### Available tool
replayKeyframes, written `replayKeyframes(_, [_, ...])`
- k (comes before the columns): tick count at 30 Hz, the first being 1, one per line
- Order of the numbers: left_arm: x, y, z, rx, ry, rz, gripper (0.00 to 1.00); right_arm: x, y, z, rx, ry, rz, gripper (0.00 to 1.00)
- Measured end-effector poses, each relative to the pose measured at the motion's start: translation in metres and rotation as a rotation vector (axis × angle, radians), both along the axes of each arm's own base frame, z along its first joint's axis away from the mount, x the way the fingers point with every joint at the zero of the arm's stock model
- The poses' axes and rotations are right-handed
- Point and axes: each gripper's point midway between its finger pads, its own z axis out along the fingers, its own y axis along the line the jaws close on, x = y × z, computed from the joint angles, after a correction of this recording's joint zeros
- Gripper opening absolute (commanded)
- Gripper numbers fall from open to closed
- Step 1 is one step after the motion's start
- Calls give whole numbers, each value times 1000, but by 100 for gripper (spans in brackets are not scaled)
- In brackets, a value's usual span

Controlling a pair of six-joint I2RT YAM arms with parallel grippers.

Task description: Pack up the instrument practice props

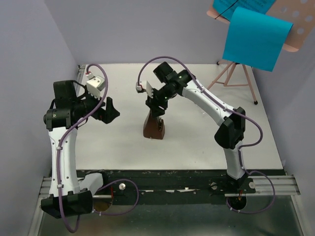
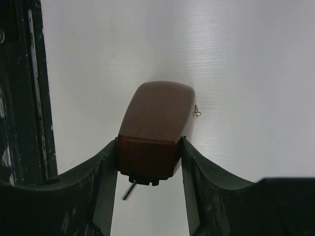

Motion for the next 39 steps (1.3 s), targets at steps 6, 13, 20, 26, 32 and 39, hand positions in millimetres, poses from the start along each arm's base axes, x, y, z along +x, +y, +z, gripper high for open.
replayKeyframes(6, [-18,-45,-27,86,-53,-309,99,-32,-35,-2,-42,4,113,72])
replayKeyframes(13, [-24,-72,-43,117,-121,-503,99,-39,-49,22,-14,-50,58,98])
replayKeyframes(20, [-28,-122,-48,140,-235,-757,95,-23,-113,83,101,-165,-159,92])
replayKeyframes(26, [-20,-165,-83,155,-164,-904,92,-18,-174,89,200,-258,-471,97])
replayKeyframes(32, [-11,-179,-102,191,-144,-937,89,-31,-173,74,247,-254,-451,91])
replayKeyframes(39, [0,-193,-105,213,-159,-944,83,-36,-158,29,227,-188,-305,88])
